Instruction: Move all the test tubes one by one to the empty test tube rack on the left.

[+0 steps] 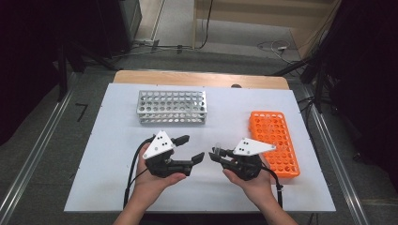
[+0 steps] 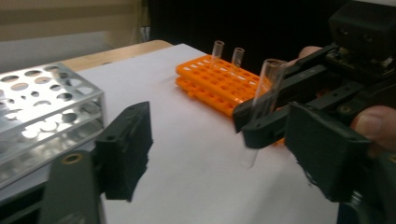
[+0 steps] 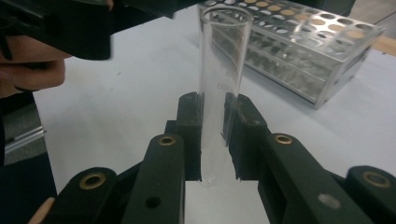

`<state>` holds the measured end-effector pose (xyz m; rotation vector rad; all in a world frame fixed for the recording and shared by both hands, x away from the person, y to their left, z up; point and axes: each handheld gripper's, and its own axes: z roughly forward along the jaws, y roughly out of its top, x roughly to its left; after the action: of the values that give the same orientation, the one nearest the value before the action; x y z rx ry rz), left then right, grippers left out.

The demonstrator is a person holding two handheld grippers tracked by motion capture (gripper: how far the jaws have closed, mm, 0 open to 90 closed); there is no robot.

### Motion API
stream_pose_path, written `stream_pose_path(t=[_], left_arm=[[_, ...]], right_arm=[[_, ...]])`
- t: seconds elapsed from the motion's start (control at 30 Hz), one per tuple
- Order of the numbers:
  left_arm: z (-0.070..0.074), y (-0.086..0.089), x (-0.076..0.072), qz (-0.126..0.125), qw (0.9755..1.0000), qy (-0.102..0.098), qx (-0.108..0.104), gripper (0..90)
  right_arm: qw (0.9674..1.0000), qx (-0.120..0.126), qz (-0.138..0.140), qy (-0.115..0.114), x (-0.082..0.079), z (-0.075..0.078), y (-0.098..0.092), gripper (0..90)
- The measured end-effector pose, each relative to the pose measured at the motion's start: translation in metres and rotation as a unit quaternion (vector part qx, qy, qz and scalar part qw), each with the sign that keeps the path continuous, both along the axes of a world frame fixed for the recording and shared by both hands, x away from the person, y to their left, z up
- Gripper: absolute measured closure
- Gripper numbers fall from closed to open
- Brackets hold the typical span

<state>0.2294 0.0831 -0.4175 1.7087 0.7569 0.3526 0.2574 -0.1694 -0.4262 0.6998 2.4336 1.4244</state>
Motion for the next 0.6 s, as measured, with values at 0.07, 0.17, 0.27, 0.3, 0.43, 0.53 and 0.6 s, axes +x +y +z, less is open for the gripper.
stream_pose_path(t=[0.07,0.17,0.27,0.3,0.43,0.53,0.6], left_arm=[[0.0,-0.004,-0.001,-0.009,0.9999,0.001,-0.007,32.7],[0.001,-0.008,-0.003,-0.02,0.9997,-0.001,-0.013,38.6],[0.001,-0.013,-0.005,-0.026,0.9996,-0.001,-0.009,47.0],[0.0,-0.014,-0.006,-0.028,0.9996,0.0,-0.009,49.6],[-0.002,-0.02,-0.006,-0.036,0.9993,0.005,0.001,57.0],[-0.003,-0.022,-0.006,-0.038,0.9993,0.008,0.004,64.6],[-0.004,-0.024,-0.006,-0.04,0.9991,0.009,0.005,68.8]], right_arm=[[1.0,-0.001,0.003,0.003,-0.002,-0.002,0.005,73.9],[0.9999,-0.007,0.009,0.003,-0.004,-0.005,0.01,73.9],[0.9998,-0.01,0.016,0.001,-0.008,-0.006,0.015,73.9],[0.9998,-0.011,0.018,0.001,-0.009,-0.006,0.017,73.9],[0.9995,-0.013,0.028,0.0,-0.014,-0.006,0.023,73.9],[0.9994,-0.012,0.032,-0.001,-0.016,-0.006,0.026,73.9],[0.9993,-0.012,0.035,-0.003,-0.017,-0.006,0.027,73.9]])
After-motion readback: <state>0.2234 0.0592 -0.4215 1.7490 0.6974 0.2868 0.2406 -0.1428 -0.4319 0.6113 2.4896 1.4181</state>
